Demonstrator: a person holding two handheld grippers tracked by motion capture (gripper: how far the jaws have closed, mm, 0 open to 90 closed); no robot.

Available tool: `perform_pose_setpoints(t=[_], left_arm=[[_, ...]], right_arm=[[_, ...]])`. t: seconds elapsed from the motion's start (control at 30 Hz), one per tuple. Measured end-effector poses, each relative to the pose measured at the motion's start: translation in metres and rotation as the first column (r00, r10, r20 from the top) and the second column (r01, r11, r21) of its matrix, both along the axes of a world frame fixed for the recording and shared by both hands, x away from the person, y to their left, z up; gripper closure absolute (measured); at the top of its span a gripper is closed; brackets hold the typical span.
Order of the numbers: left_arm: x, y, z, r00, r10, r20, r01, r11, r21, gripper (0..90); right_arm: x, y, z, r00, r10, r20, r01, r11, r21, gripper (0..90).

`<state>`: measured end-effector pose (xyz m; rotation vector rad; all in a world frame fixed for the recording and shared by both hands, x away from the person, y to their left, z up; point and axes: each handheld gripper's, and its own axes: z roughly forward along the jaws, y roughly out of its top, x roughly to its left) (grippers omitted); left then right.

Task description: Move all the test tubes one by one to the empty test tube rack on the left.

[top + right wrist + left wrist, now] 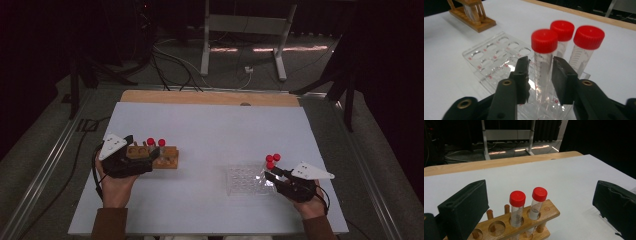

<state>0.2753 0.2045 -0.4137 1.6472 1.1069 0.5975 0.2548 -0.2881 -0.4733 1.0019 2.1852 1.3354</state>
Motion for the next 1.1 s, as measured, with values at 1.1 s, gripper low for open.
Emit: perform_pose_setpoints(t=[1.1], left_arm=[[0.0, 0.001, -0.001, 1.0, 0.0, -0.005, 0.0, 1.0, -0.006, 0.9]], right_arm=[[-0.003, 0.0, 0.015, 0.9974, -0.01, 0.071, 0.008, 0.9996, 0.026, 74.6]])
